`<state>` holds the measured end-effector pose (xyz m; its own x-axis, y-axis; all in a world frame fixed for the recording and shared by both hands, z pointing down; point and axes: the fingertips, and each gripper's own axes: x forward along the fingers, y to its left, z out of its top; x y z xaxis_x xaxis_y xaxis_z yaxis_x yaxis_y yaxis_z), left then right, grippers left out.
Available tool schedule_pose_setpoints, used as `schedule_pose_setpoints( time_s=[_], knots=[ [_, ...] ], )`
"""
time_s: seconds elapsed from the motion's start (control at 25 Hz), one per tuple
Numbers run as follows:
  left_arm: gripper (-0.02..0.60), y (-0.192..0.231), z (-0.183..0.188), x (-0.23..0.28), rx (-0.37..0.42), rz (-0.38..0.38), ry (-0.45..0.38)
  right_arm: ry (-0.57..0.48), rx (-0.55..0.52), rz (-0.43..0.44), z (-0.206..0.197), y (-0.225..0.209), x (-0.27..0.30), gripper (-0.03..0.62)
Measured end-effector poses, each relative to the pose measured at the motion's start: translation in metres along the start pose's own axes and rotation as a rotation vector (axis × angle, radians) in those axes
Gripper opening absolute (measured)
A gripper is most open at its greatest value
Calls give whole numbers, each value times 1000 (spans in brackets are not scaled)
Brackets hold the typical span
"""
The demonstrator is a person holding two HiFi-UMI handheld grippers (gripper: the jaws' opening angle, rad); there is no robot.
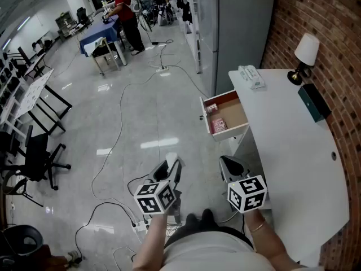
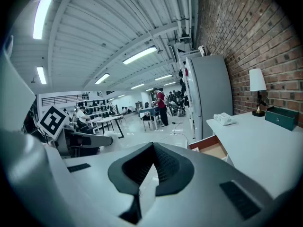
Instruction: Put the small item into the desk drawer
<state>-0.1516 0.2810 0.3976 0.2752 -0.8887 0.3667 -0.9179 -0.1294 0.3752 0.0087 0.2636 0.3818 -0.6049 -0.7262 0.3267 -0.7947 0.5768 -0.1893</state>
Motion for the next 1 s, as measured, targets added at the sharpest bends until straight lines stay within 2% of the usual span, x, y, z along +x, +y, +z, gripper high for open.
schedule_pose_setpoints(
  time_s=[0.52, 1.0],
  knots=[
    [179, 4, 1, 21, -12, 15, 16, 24, 23, 48, -3, -8, 18, 8],
    [179, 7, 0, 30, -25, 45, 7, 21, 42, 44, -3, -26, 19, 9]
  ],
)
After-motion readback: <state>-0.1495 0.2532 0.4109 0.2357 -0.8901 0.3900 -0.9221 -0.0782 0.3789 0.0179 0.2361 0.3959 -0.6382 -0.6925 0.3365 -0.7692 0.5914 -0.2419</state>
